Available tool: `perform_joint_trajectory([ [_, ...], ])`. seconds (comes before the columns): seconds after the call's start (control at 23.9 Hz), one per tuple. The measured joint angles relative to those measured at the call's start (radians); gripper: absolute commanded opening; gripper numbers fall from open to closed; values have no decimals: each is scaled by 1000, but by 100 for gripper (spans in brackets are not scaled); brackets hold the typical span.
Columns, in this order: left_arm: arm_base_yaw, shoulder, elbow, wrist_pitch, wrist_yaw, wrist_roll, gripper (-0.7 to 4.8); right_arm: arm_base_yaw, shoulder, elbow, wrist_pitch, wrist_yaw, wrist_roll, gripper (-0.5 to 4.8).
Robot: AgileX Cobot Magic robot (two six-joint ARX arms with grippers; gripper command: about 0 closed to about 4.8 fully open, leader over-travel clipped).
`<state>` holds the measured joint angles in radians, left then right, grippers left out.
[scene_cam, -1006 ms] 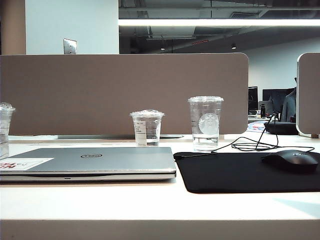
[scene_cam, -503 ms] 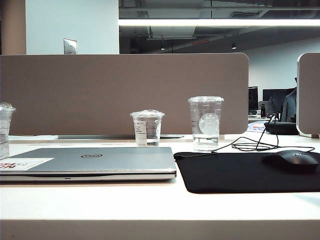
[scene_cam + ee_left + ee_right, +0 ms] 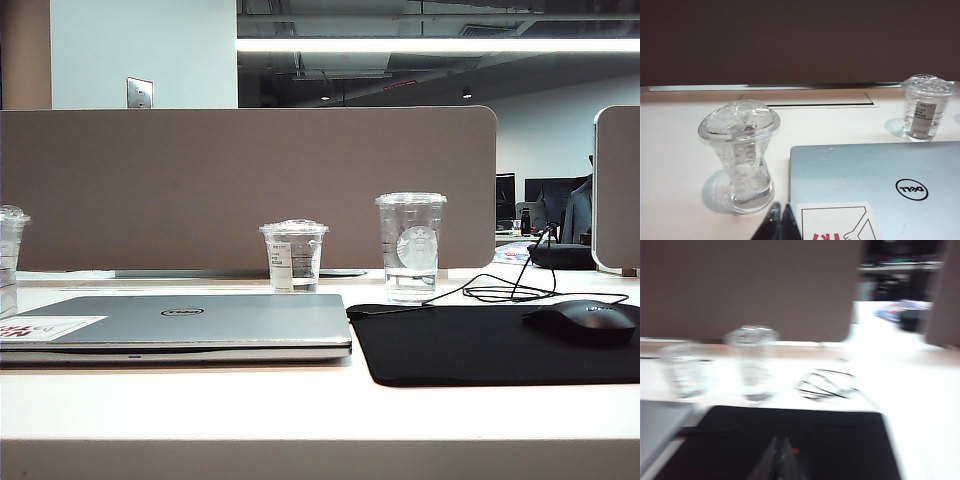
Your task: Pick up the coffee cup on the left and place it on the left side of the laptop.
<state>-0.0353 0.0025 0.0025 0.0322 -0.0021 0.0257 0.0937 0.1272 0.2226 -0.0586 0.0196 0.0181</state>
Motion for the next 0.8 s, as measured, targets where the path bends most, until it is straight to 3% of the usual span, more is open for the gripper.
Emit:
perform_joint_trajectory([
  [0.21,0,0,0,0,0,0,-5,-71,-69,-87,0,52,0,-3],
  [0.8,0,0,0,-2,0,0,-5,-72,-126,-215,150,51,0,-2],
])
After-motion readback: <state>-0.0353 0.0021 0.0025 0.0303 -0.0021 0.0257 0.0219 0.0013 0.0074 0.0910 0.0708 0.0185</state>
